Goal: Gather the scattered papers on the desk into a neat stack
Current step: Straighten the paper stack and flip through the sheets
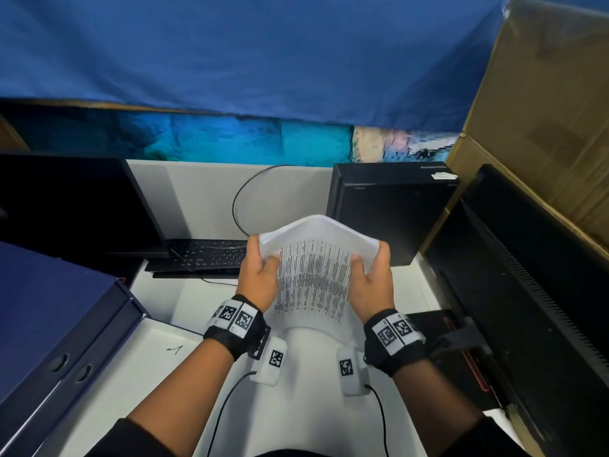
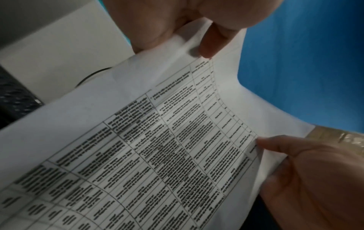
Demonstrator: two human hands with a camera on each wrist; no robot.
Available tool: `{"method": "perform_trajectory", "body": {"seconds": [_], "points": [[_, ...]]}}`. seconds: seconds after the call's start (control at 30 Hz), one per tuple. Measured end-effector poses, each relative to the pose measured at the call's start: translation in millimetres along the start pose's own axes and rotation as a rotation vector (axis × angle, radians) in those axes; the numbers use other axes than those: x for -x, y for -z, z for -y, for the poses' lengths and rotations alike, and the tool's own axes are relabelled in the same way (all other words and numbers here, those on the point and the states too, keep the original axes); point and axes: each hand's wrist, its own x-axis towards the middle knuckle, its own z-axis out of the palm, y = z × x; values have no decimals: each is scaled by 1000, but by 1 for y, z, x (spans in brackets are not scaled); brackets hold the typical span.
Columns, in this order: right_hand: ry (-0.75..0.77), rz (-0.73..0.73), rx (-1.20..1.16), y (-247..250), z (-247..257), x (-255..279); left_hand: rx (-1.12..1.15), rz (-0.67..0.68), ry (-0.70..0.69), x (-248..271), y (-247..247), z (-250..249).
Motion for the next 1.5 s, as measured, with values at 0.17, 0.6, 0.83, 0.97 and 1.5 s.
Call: {"method": "perform_trajectory", "body": {"seconds": [0.17,0.6,0.83,0.97,1.5], "points": [[-93,3,-10,0,-18,11,-11,10,74,5,0,13],[-214,48,-70,-3,-35,27,-25,57,180,22,-2,30],[-273,129,110,-10,-55,36,-189,103,360,33,-1,65],[-271,119,99,-8,-53,35,-210,109,367,29,2,70],[-227,47,34,-7,-40,31,-314,140,151,23,6,56]]}}
